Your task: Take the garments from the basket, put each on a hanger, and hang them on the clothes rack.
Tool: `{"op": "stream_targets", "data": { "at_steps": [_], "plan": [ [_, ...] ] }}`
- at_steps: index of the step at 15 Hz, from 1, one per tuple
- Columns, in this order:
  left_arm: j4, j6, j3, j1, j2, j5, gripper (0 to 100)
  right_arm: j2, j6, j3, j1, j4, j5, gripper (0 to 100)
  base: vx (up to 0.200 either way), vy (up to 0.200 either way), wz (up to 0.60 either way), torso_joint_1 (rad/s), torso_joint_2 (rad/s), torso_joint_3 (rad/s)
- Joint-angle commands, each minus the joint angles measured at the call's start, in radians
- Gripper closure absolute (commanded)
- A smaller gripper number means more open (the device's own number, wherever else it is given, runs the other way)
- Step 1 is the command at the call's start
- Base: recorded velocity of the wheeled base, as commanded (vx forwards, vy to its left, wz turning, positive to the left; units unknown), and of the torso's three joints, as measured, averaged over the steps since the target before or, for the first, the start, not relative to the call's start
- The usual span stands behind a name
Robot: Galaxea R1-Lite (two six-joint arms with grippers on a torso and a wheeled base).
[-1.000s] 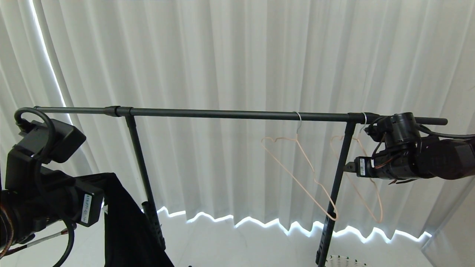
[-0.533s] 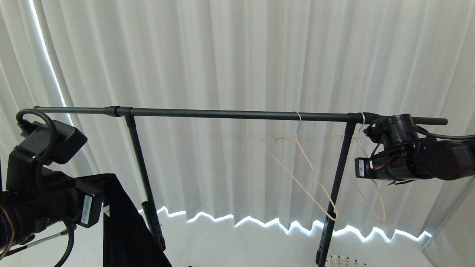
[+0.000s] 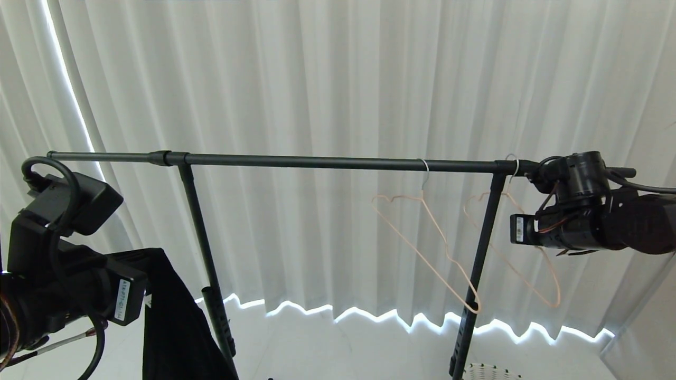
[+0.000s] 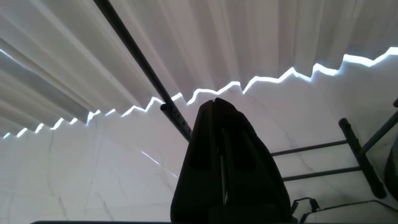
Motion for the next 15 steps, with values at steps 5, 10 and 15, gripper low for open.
{"op": "stream_targets", "data": {
  "at_steps": [5, 10, 15],
  "plan": [
    [-0.018, 0.001, -0.004, 0.002, -0.007, 0.003, 100, -0.158, -0.007, 0.019, 0.011, -0.004, -0.004, 100, 0.0, 0.0, 0.0, 0.0, 0.0, 0.0],
    [-0.05, 0.001, 0.0, 0.016, -0.007, 0.006, 100, -0.284, -0.042, 0.123, 0.012, -0.006, -0.007, 100, 0.0, 0.0, 0.0, 0.0, 0.0, 0.0],
    [-0.05, -0.004, 0.003, 0.025, -0.006, 0.035, 100, -0.48, -0.119, 0.3, 0.011, -0.016, -0.029, 100, -0.08, 0.0, 0.0, 0.0, 0.0, 0.003]
  ]
}}
